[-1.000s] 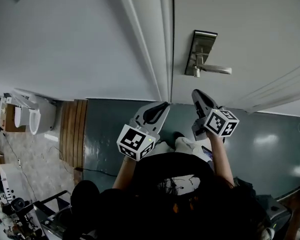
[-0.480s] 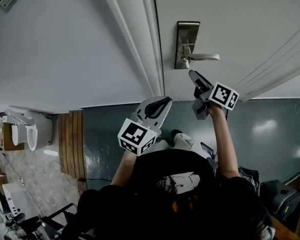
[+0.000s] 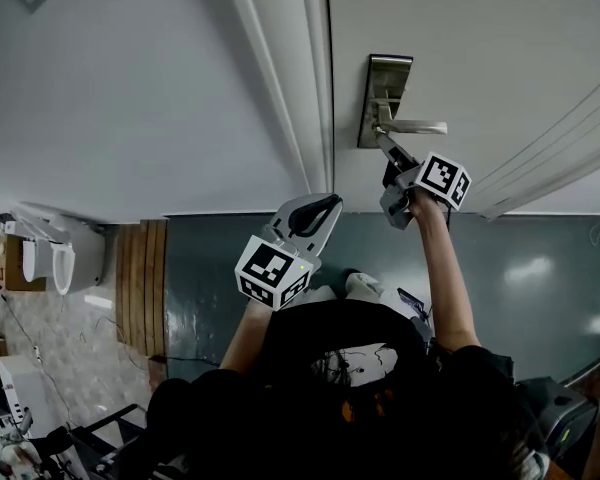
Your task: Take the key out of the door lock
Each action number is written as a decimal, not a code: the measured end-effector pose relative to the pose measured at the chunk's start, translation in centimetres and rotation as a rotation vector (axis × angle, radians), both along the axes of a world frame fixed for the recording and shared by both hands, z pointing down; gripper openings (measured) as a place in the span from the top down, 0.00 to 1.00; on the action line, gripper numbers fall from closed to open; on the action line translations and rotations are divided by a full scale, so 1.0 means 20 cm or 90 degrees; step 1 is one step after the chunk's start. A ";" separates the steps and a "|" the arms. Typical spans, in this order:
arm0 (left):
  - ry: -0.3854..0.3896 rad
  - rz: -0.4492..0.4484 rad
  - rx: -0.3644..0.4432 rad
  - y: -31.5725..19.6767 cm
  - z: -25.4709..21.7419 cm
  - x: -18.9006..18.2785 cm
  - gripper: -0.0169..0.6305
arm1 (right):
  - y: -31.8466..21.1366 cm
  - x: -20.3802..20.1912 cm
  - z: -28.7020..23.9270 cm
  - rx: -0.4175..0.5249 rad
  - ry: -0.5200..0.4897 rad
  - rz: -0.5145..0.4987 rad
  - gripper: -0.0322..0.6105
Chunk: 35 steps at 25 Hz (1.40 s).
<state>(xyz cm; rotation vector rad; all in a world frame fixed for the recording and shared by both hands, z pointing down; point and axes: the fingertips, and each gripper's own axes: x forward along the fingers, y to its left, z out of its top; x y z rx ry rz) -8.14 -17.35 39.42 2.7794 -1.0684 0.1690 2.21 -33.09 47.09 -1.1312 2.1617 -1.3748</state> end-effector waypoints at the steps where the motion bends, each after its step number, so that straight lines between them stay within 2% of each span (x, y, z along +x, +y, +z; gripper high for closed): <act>1: -0.001 -0.002 -0.001 0.00 0.00 0.00 0.94 | -0.01 0.00 0.01 -0.004 0.000 0.003 0.78; 4: -0.005 -0.006 -0.003 -0.01 0.01 -0.02 0.94 | -0.04 0.00 0.04 -0.011 -0.011 0.019 0.86; 11: -0.006 -0.015 -0.009 -0.02 0.01 -0.06 0.94 | -0.04 0.00 0.05 -0.045 -0.121 0.038 0.89; 17: -0.008 -0.005 -0.007 0.03 0.02 -0.04 0.94 | 0.01 0.01 0.06 -0.077 -0.199 0.080 0.91; 25: -0.012 -0.011 -0.006 0.01 0.02 -0.07 0.94 | 0.00 0.03 0.06 -0.094 -0.226 0.117 0.91; 35: -0.003 -0.010 -0.011 0.00 0.05 -0.11 0.94 | 0.14 0.03 0.07 -0.090 -0.240 0.115 0.91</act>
